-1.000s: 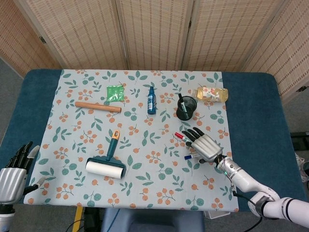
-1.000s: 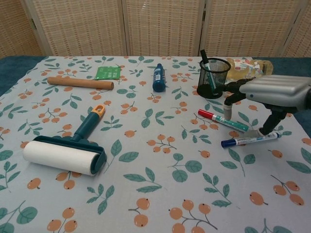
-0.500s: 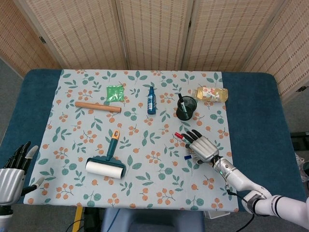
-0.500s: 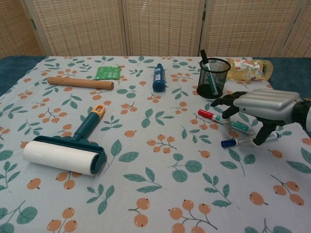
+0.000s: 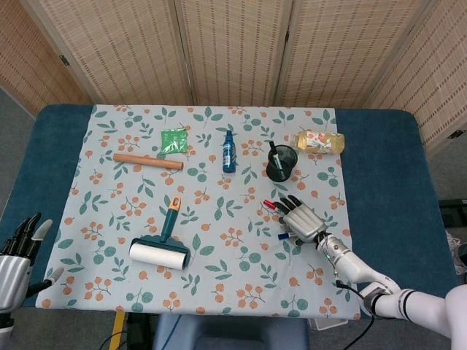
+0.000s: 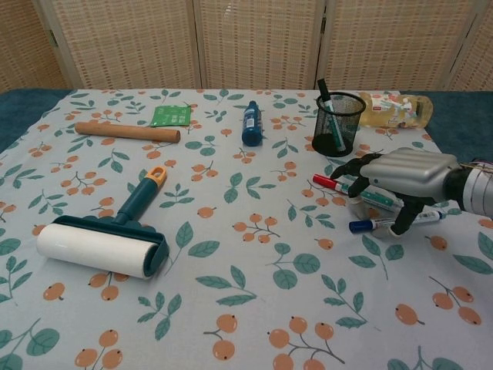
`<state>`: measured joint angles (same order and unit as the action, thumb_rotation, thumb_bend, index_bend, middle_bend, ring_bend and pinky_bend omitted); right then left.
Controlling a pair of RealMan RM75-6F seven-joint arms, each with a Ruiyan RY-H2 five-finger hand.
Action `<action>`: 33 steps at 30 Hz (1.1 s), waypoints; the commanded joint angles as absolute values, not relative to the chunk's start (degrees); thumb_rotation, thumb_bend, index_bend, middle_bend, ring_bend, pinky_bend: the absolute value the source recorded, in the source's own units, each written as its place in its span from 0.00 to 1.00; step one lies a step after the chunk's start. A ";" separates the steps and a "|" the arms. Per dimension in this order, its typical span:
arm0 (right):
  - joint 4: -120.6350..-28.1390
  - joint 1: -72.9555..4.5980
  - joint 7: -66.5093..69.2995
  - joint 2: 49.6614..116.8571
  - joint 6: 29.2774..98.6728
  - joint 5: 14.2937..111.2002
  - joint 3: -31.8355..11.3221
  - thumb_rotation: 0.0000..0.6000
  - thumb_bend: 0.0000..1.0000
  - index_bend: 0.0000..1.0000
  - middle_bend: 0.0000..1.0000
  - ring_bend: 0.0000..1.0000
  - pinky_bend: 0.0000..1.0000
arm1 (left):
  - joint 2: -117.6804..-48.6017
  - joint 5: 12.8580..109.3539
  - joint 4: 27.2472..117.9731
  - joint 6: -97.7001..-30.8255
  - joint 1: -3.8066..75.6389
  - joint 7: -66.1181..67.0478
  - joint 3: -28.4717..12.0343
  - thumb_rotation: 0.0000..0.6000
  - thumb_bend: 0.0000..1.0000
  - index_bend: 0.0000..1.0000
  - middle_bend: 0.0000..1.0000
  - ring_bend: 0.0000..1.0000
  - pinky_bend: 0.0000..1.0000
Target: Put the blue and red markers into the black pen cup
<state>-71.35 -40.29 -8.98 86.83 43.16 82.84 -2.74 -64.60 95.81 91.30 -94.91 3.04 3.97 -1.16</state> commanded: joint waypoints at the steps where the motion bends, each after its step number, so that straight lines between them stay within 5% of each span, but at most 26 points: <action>1: -71.15 -40.71 -9.74 87.14 42.78 82.13 -2.86 1.00 0.27 0.57 0.08 0.00 0.00 | -64.45 96.12 90.96 -95.29 2.93 3.36 -1.16 1.00 0.21 0.00 0.00 0.01 0.27; 6: -73.88 -40.50 -9.44 85.27 45.32 82.50 -3.42 1.00 0.27 0.65 0.12 0.00 0.00 | -64.55 96.50 90.37 -95.85 2.84 2.70 -1.23 1.00 0.21 0.00 0.00 0.01 0.27; 17: -85.16 -37.70 -5.29 76.23 55.60 83.36 -6.64 1.00 0.25 0.65 0.13 0.00 0.00 | -65.55 96.26 90.26 -94.09 3.49 4.50 -1.12 1.00 0.21 0.00 0.00 0.01 0.27; 26: -78.91 -37.85 20.41 86.11 59.62 73.98 -16.95 1.00 0.25 0.65 0.14 0.00 0.00 | -65.89 95.38 89.94 -92.05 4.30 4.29 -1.09 1.00 0.21 0.00 0.00 0.01 0.27; 33: -73.05 -43.38 23.00 93.68 59.59 68.77 -24.59 1.00 0.25 0.65 0.14 0.00 0.00 | -65.25 93.88 89.60 -91.25 4.50 2.32 -1.44 1.00 0.21 0.00 0.00 0.01 0.27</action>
